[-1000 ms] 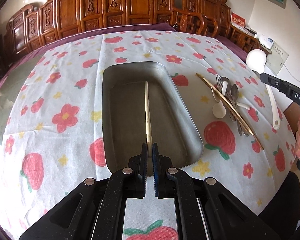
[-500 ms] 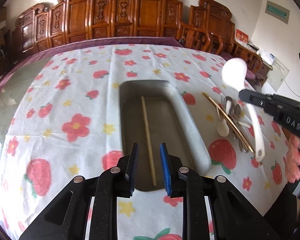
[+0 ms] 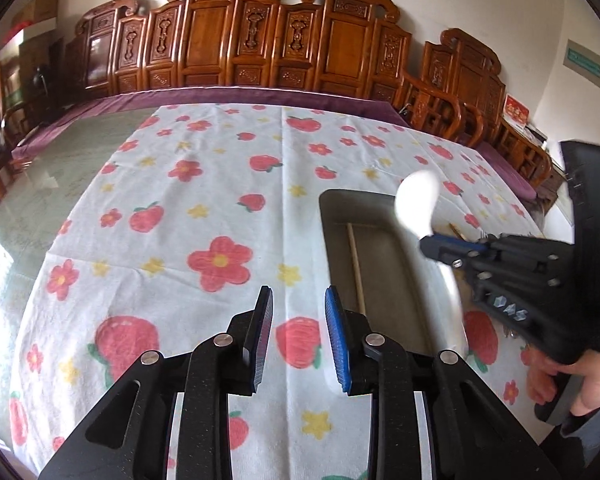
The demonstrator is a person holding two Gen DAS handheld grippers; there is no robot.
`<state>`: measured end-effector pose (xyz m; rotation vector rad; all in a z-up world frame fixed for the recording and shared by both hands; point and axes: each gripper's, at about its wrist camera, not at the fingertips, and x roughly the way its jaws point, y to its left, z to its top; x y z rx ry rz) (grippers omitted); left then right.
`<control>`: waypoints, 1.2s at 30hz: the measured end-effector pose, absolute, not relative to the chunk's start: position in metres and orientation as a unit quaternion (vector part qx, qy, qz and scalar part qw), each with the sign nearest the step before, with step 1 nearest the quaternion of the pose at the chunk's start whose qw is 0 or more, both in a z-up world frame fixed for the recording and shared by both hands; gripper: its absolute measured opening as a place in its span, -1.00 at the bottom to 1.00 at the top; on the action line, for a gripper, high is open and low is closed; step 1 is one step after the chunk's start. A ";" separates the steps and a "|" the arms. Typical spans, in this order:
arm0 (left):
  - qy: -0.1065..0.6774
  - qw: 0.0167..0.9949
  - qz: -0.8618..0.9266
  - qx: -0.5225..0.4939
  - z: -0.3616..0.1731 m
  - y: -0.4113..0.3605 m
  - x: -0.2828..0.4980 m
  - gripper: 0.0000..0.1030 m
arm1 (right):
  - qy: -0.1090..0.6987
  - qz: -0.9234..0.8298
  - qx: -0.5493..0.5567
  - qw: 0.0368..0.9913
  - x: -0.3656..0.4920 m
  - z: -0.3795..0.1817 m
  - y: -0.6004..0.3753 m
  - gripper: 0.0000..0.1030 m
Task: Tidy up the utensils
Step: 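Lower the white spoon into the metal tray and open the right gripper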
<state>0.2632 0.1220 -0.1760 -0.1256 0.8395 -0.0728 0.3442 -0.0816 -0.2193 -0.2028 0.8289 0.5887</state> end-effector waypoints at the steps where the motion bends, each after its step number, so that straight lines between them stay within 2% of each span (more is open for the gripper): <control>1: 0.407 0.911 -0.034 -0.061 -0.176 0.122 0.263 -0.51 | 0.401 0.279 -0.098 0.867 0.346 -0.224 -0.079 -0.91; 8: 0.406 0.912 -0.033 -0.058 -0.176 0.122 0.263 -0.51 | 0.429 0.272 -0.102 0.855 0.358 -0.251 -0.073 -0.91; 20: 0.408 0.911 -0.033 -0.054 -0.180 0.117 0.264 -0.51 | 0.434 0.281 -0.119 0.848 0.357 -0.262 -0.069 -0.90; 32: 0.384 0.920 -0.059 -0.040 -0.166 0.088 0.251 -0.51 | 0.388 0.283 -0.073 0.874 0.320 -0.213 -0.131 -0.89; 36: 0.374 0.923 -0.080 -0.032 -0.161 0.066 0.244 -0.51 | 0.379 0.257 -0.069 0.886 0.304 -0.203 -0.174 -0.63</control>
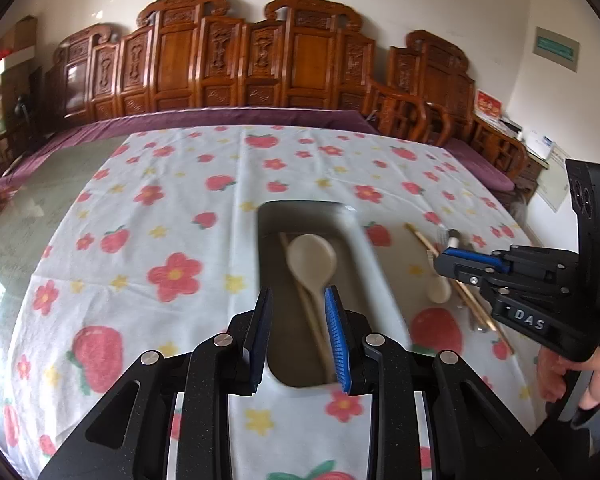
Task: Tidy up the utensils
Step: 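Lower the white spoon into the metal tray and open the right gripper, then grasp a wooden chopstick from the pile with the right gripper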
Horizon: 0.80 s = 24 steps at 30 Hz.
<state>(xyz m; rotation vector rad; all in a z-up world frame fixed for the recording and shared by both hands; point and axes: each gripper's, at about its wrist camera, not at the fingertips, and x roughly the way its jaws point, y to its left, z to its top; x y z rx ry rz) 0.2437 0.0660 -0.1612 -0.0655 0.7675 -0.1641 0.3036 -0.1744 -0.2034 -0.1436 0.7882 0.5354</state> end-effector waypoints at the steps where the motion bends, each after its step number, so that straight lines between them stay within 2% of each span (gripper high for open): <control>1: 0.372 0.924 -0.084 -0.030 -0.161 0.060 0.242 -0.51 | 0.381 0.246 -0.070 0.889 0.302 -0.203 -0.186 -0.63; 9: 0.371 0.921 -0.113 -0.021 -0.163 0.026 0.233 -0.51 | 0.406 0.187 -0.068 0.892 0.309 -0.226 -0.255 -0.63; 17: 0.382 0.914 -0.135 -0.009 -0.175 0.000 0.227 -0.51 | 0.449 0.167 -0.077 0.874 0.331 -0.270 -0.263 -0.63; 24: 0.386 0.913 -0.136 0.002 -0.180 -0.007 0.225 -0.51 | 0.482 0.164 -0.094 0.856 0.352 -0.288 -0.261 -0.82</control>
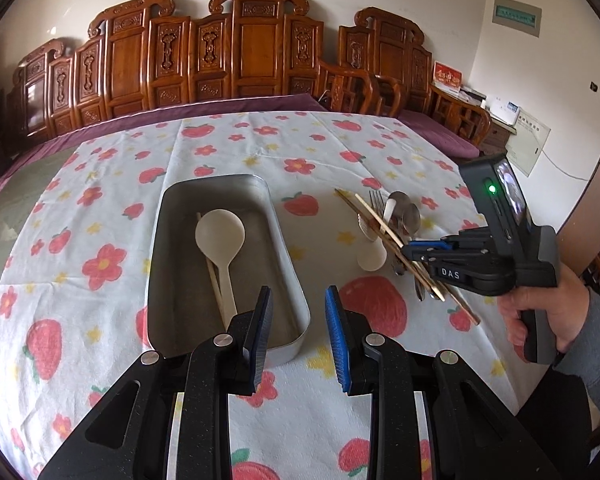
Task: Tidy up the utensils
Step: 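Grasp a wooden chopstick from the pile with the right gripper, then grasp another wooden chopstick with the left gripper while the right holds its chopstick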
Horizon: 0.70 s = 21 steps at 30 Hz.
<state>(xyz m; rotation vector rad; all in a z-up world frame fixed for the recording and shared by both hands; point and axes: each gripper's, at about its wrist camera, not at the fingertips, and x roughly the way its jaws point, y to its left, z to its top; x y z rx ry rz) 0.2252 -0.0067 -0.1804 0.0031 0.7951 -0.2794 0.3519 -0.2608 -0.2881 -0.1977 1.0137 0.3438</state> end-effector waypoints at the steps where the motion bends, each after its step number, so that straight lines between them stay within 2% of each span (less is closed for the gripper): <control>1: 0.386 0.912 -0.135 0.002 -0.180 -0.007 0.225 -0.51 | 0.484 0.164 -0.097 0.854 0.353 -0.288 -0.260 -0.83; 7: 0.386 0.913 -0.135 0.016 -0.183 -0.011 0.224 -0.51 | 0.484 0.180 -0.104 0.850 0.353 -0.278 -0.257 -0.89; 21: 0.386 0.909 -0.144 0.057 -0.175 -0.047 0.227 -0.51 | 0.421 0.166 -0.063 0.890 0.303 -0.202 -0.316 -0.89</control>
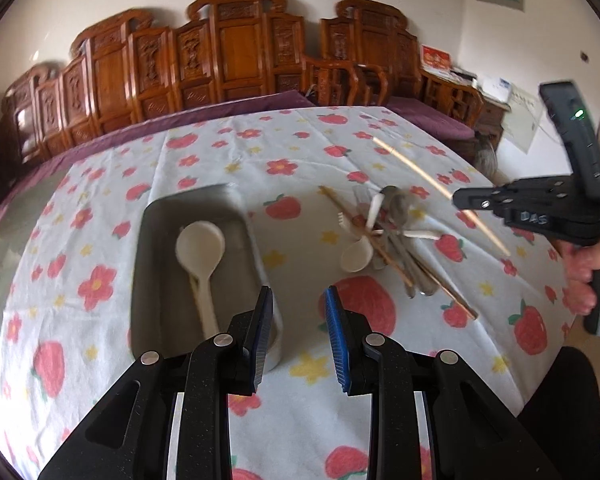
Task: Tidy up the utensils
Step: 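Grasp another wooden chopstick with the left gripper while the right holds its chopstick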
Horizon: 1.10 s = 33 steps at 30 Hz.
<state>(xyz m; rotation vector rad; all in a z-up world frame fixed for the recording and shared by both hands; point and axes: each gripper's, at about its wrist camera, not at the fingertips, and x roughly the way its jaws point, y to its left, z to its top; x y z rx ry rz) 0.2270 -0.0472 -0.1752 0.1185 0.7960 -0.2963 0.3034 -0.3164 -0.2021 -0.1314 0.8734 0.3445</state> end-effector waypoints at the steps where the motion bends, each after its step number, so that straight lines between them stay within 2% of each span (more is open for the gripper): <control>1: 0.388 0.908 -0.147 0.061 -0.176 -0.054 0.228 -0.51 | 0.417 0.163 -0.061 0.892 0.300 -0.200 -0.321 -0.89; 12: 0.426 0.885 -0.180 0.056 -0.201 -0.120 0.255 -0.51 | 0.400 0.135 -0.027 0.906 0.260 -0.194 -0.384 -0.89; 33: 0.502 0.851 -0.153 0.015 -0.256 -0.159 0.310 -0.52 | 0.404 0.126 0.019 0.906 0.251 -0.211 -0.414 -0.88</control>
